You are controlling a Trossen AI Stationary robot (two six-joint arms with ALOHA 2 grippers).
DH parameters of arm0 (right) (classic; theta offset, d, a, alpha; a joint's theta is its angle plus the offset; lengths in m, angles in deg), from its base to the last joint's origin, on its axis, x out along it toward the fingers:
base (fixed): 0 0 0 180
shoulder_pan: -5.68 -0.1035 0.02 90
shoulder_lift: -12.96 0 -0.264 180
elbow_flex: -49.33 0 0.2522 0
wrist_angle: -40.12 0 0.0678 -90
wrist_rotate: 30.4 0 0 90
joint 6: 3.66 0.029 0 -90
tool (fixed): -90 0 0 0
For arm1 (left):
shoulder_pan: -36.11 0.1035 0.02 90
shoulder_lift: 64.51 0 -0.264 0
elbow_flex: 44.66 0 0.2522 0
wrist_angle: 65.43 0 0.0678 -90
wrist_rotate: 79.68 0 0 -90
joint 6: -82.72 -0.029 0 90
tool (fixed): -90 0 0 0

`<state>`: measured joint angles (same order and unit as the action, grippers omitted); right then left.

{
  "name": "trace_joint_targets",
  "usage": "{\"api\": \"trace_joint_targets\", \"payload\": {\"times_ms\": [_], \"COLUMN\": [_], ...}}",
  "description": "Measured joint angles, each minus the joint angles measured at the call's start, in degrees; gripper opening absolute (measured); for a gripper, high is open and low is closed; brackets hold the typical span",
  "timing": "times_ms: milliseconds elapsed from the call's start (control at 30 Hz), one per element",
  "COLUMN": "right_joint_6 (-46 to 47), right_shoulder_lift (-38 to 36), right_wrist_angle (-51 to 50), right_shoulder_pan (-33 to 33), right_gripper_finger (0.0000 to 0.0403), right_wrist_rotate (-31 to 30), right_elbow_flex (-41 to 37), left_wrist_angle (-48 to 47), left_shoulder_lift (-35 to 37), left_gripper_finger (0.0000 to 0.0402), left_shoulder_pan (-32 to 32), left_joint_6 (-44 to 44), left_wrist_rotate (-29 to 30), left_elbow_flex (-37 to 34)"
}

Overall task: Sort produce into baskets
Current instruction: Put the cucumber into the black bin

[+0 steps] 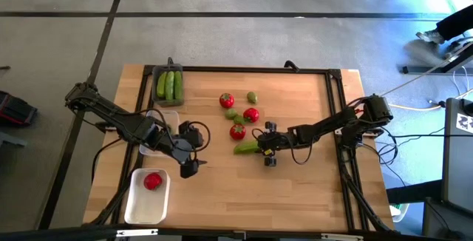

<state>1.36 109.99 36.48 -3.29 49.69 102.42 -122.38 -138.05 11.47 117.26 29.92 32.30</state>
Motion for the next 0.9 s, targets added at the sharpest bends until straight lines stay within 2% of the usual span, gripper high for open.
{"api": "trace_joint_targets", "payload": {"times_ms": [300,533,900], "right_joint_6": [0.6,-2.2,-8.6], "right_shoulder_lift": [-0.1,-1.9,-9.8], "right_wrist_angle": [0.5,0.0,1.7], "right_shoulder_pan": [0.0,0.0,0.0], "right_gripper_finger": [0.0137,0.0137,0.0137], "right_wrist_rotate": [0.0,0.2,-7.6], "right_elbow_flex": [0.0,0.0,0.0], "left_wrist_angle": [0.7,1.1,6.2], "left_shoulder_lift": [0.0,-2.1,-7.7], "left_gripper_finger": [0.0392,0.0392,0.0391], "left_shoulder_pan": [-0.1,-0.2,1.2], "left_joint_6": [0.4,-2.1,-11.4], "left_wrist_rotate": [0.1,6.9,13.4], "left_elbow_flex": [0.0,0.0,0.0]}}
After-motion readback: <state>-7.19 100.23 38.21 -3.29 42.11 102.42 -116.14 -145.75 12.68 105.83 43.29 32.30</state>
